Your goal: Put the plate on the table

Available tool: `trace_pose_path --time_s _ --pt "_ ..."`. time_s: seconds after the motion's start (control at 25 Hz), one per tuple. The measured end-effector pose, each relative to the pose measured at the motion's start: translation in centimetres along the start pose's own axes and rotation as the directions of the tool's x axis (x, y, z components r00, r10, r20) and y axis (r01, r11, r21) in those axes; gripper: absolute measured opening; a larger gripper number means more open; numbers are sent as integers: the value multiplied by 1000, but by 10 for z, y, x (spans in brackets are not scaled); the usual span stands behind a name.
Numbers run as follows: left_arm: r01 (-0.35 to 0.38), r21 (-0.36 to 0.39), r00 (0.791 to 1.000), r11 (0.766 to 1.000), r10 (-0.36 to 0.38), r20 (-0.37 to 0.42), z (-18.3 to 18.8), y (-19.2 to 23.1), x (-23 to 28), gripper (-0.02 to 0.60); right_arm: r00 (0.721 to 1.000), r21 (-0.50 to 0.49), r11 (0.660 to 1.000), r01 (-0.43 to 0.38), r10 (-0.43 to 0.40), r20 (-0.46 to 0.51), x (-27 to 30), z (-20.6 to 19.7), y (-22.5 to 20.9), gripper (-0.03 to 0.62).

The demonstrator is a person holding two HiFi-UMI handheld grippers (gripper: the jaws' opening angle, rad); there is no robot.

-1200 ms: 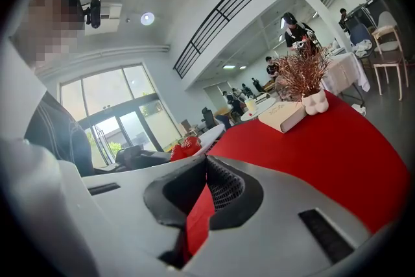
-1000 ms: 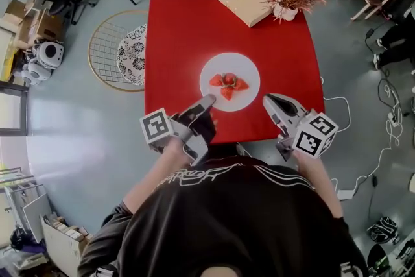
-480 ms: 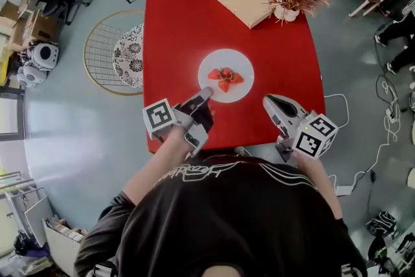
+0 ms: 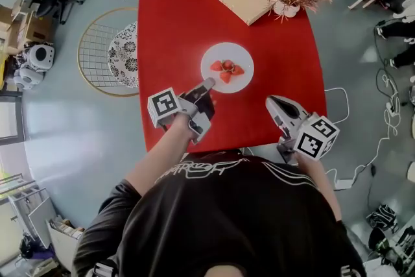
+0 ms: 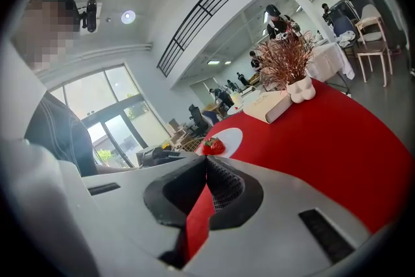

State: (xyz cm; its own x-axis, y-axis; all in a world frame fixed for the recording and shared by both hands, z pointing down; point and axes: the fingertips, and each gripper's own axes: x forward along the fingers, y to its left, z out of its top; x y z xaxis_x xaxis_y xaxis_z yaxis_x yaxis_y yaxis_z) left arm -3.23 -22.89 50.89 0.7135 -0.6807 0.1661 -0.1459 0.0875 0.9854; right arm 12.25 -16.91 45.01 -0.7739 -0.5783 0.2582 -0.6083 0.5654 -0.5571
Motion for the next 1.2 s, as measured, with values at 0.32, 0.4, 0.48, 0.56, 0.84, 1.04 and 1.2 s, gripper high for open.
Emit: trace_pose_path --time_s 0.32,0.4,0.48,0.56,0.84,1.04,1.2 --pt "-8 -29 1000 1000 8 15 17 17 21 18 1000 29 999 20 -20 -21 0 -7 -14 6" --pt "-18 -29 1000 999 19 18 20 21 25 18 999 33 999 22 -21 -25 0 -8 -15 8" --pt "-27 -28 999 999 28 20 23 26 26 17 999 35 999 20 -19 -34 0 -11 -15 6" --pt "-39 -32 999 999 39 26 25 32 28 17 999 42 999 19 -18 -41 1 -14 -15 6" --pt "-89 -42 995 995 91 47 33 53 40 18 999 78 997 14 -10 -53 7 -21 -28 6" --pt "-116 -47 992 992 119 52 35 60 41 18 999 85 996 13 -9 -53 10 -19 -32 8" --pt "-139 -57 988 989 142 56 36 67 41 18 999 95 995 22 -18 -43 9 -16 -37 6"
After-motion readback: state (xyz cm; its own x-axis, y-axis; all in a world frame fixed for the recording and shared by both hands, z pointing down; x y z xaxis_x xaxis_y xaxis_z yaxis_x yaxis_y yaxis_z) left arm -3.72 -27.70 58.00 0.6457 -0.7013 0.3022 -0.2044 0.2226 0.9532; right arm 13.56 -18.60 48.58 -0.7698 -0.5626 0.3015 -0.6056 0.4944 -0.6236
